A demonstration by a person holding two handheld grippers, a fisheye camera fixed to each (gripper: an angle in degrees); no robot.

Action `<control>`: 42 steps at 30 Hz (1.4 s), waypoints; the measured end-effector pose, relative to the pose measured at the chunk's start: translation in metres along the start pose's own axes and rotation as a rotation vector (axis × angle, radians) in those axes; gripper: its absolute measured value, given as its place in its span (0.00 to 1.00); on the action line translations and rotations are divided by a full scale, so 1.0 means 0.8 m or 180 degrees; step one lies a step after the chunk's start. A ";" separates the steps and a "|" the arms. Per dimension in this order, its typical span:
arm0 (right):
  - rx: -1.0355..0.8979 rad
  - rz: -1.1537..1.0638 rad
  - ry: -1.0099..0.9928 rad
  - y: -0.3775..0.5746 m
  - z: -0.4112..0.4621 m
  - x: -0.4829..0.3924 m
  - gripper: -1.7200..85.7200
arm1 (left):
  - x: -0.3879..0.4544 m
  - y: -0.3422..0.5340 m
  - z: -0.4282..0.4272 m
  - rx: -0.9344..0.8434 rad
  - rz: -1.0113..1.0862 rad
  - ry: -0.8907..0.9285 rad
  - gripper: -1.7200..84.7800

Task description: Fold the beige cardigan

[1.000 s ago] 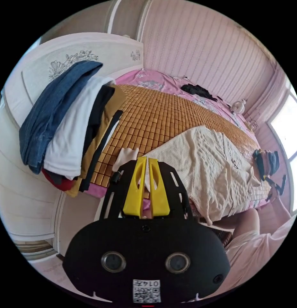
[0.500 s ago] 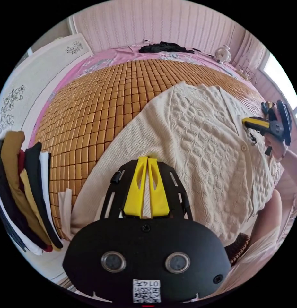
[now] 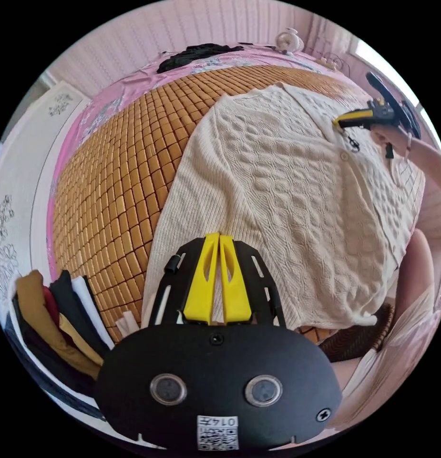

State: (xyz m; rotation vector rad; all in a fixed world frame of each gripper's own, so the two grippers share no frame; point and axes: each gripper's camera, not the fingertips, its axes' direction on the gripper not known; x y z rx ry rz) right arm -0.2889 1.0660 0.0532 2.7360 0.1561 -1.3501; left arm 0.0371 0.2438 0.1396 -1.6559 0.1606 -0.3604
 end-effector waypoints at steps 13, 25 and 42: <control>0.0514 0.0490 -0.0276 0.058 0.007 0.016 0.02 | 0.037 0.051 0.002 0.0499 -0.0016 -0.0581 0.01; 0.0377 0.0825 -0.0378 0.044 0.020 0.047 0.02 | -0.050 -0.043 0.032 0.0323 -0.0498 -0.0255 0.01; 0.0397 0.0110 -0.2004 0.260 -0.038 -0.139 0.10 | 0.138 0.226 -0.044 0.0599 -0.0309 0.0749 0.07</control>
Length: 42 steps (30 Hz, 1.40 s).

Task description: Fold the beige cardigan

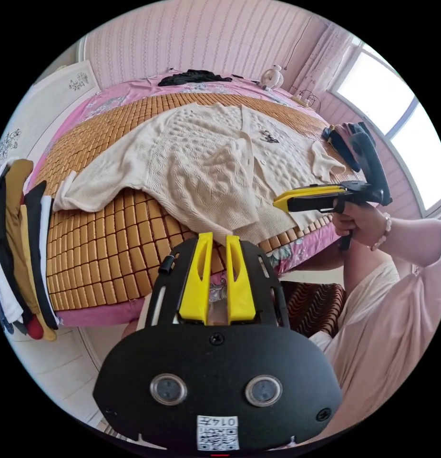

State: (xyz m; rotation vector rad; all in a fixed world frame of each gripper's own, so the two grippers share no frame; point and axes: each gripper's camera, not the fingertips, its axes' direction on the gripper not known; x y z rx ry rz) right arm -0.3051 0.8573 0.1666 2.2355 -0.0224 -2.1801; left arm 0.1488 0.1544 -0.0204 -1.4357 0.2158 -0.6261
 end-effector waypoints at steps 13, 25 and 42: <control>-0.0032 -0.0031 0.0576 -0.016 0.007 -0.028 0.13 | -0.010 0.020 0.023 -0.0154 -0.0297 -0.0340 0.01; 0.0065 0.0207 0.0449 -0.055 -0.040 0.013 0.03 | 0.001 0.024 0.045 -0.0302 -0.0250 -0.0295 0.01; -0.0464 -0.0053 0.0585 0.043 -0.039 0.019 0.11 | 0.031 0.034 0.006 0.0072 -0.0269 -0.0155 0.03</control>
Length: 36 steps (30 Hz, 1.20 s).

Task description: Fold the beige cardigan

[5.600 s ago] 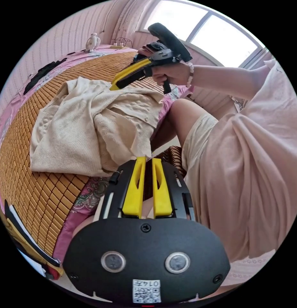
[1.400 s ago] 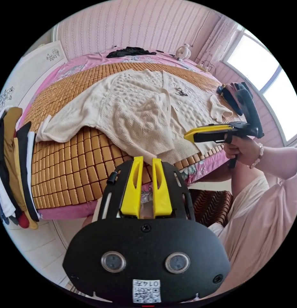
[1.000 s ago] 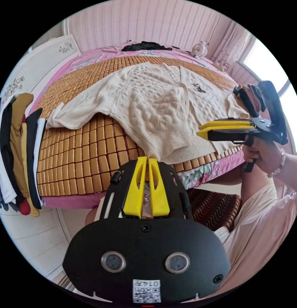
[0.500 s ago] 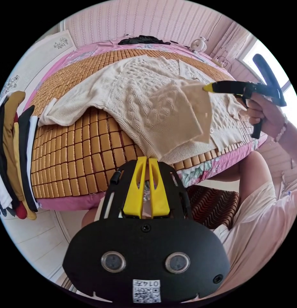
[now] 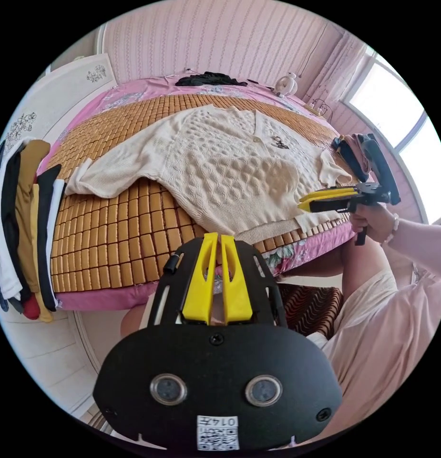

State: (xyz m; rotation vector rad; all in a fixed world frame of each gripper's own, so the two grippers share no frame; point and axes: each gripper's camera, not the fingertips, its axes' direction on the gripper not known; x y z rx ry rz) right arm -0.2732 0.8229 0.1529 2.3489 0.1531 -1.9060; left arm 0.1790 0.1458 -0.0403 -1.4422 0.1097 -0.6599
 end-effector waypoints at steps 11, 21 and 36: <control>-0.0059 -0.0396 0.0109 0.029 -0.038 -0.053 0.03 | 0.047 -0.037 0.031 -0.0458 0.0381 -0.0410 0.01; 0.0093 -0.0065 0.0240 0.077 -0.034 -0.033 0.07 | 0.029 -0.041 0.047 -0.0840 0.0139 -0.0291 0.05; 0.0426 0.0926 0.0977 0.125 -0.089 0.124 0.06 | 0.125 -0.086 0.031 -0.0399 0.0754 0.0055 0.04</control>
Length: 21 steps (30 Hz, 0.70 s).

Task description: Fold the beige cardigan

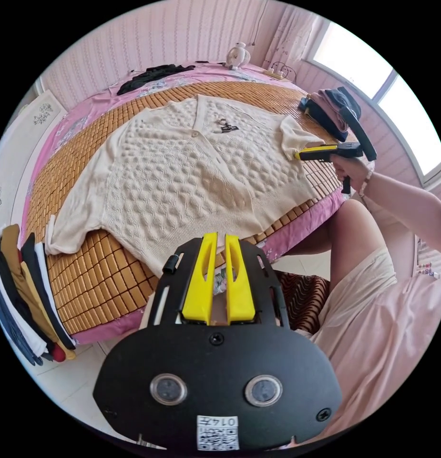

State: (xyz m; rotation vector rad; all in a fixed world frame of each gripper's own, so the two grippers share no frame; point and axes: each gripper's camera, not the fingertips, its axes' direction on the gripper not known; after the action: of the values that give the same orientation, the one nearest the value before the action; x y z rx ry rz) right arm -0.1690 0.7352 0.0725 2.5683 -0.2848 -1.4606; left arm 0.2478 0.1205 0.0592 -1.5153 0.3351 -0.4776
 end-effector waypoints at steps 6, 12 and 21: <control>0.1058 0.0785 -0.0486 0.049 -0.124 0.127 0.05 | 0.009 -0.030 0.004 0.0008 0.0280 0.0005 0.04; 0.1347 0.1241 0.0292 0.069 -0.200 0.235 0.04 | -0.006 -0.054 0.032 0.0031 0.0339 -0.0041 0.03; 0.0945 0.1494 0.0662 0.061 -0.199 0.302 0.04 | -0.009 -0.085 0.089 -0.0483 0.0561 0.0244 0.01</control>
State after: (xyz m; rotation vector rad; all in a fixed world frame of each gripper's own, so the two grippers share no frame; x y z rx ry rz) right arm 0.0853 0.6367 -0.0353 2.5880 -1.0577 -1.0366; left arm 0.2708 0.1867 0.1287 -1.6001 0.5705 -0.3778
